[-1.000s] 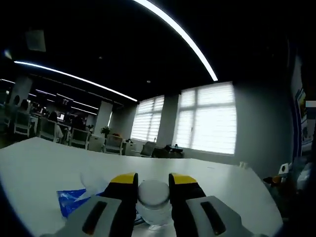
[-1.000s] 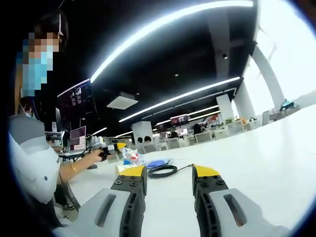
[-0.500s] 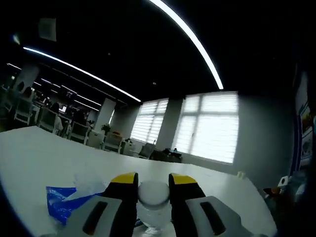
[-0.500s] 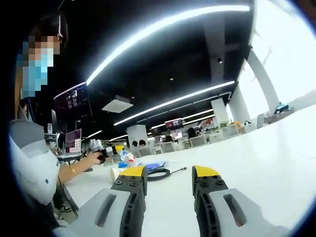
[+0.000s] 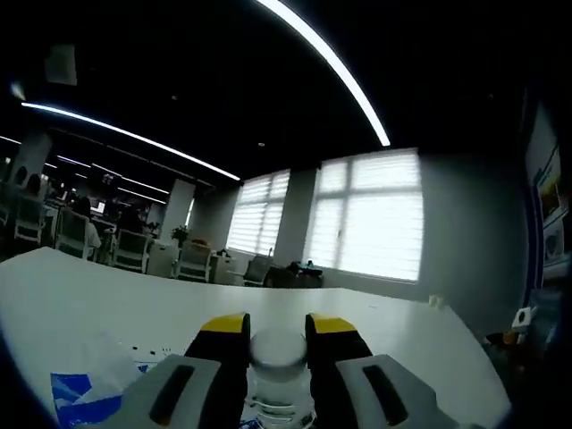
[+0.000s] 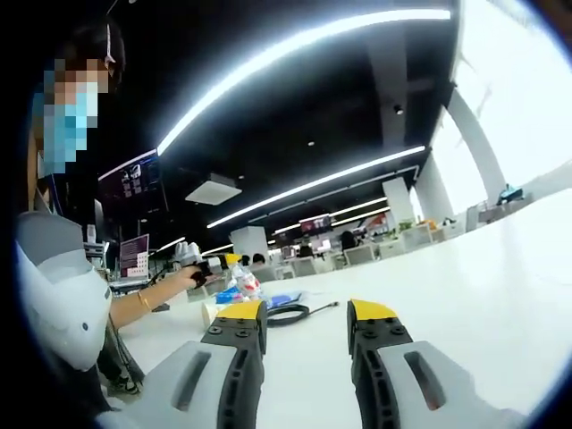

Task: Arrange the tabletop items into an orderly group along one side of the table until the central work area is clear of visible clutter.

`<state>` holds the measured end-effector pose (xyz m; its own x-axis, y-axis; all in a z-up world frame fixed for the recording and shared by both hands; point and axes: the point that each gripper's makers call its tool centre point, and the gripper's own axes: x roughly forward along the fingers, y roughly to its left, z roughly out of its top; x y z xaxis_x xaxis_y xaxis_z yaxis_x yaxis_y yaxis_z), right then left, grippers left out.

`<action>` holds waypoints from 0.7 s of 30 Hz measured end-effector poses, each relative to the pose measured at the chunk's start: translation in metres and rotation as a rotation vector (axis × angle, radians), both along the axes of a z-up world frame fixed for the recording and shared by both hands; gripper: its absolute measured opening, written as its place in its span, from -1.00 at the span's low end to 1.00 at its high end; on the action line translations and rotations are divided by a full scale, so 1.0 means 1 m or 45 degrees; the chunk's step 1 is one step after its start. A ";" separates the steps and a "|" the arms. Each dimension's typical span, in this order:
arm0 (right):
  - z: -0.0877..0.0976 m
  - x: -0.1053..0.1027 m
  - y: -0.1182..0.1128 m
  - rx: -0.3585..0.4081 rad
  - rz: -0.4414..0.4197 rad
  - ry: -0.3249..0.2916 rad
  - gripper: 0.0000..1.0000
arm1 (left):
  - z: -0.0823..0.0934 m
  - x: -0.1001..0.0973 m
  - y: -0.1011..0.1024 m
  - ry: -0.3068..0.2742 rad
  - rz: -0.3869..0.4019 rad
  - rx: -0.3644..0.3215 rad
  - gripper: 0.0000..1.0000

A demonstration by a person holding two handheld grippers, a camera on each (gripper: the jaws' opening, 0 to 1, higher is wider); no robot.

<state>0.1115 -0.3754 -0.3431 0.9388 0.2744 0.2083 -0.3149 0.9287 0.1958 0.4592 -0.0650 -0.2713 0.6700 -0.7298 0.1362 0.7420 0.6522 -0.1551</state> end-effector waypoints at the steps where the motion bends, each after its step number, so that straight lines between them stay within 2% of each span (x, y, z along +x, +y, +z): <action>1: 0.000 0.000 0.000 -0.001 -0.001 -0.001 -0.32 | 0.001 0.000 -0.005 -0.003 -0.010 0.010 -0.55; 6: 0.002 -0.004 -0.005 0.003 -0.014 -0.010 -0.32 | 0.004 0.000 -0.019 -0.040 -0.011 0.066 -0.55; 12: -0.002 -0.008 -0.012 0.009 -0.037 0.001 -0.32 | 0.005 -0.001 -0.028 -0.040 -0.020 0.042 -0.54; 21: -0.002 -0.009 -0.014 0.011 -0.044 -0.002 -0.32 | 0.005 0.001 -0.036 -0.055 -0.003 0.085 -0.54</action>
<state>0.1026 -0.3890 -0.3451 0.9473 0.2403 0.2117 -0.2832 0.9372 0.2037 0.4605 -0.1014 -0.2662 0.6631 -0.7395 0.1160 0.7483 0.6586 -0.0793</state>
